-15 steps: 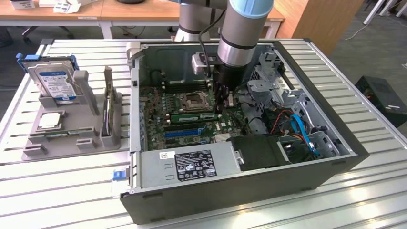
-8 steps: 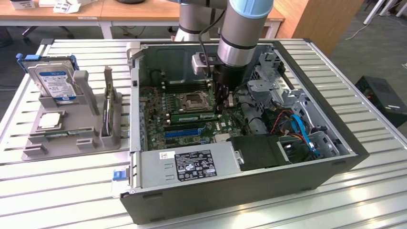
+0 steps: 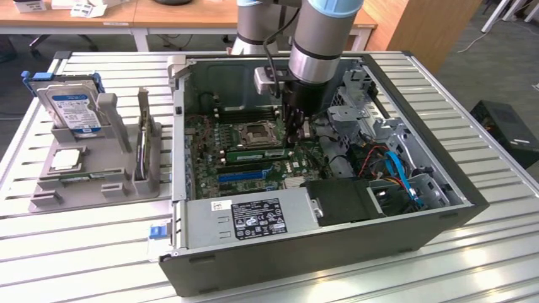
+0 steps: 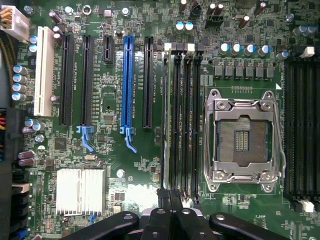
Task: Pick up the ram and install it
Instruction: 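Press down the ram until it locks into place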
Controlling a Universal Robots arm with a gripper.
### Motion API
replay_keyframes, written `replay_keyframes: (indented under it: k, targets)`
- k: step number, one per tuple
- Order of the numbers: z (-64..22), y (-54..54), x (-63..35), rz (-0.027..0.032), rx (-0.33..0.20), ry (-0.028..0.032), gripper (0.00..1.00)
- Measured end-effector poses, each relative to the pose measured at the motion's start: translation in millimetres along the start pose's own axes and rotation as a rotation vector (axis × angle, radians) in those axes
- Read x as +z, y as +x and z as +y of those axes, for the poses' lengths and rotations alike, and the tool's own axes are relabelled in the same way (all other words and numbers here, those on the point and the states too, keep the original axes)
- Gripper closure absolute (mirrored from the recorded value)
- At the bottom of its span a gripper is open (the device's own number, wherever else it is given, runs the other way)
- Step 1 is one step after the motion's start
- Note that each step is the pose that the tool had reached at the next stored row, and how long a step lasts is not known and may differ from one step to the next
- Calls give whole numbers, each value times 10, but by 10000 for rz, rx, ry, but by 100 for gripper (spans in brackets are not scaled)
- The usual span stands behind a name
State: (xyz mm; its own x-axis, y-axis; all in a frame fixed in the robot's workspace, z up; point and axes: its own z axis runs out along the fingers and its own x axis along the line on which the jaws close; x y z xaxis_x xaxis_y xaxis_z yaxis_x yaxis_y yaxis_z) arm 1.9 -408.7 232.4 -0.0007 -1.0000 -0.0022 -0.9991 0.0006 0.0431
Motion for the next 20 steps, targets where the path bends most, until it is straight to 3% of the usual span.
replay_keyframes:
  k: [6,13,20]
  targets:
    - [4,0,-93,0,0,0,89]
    - [12,0,-100,0,-1,0,89]
    - [162,0,-90,0,1,0,89]
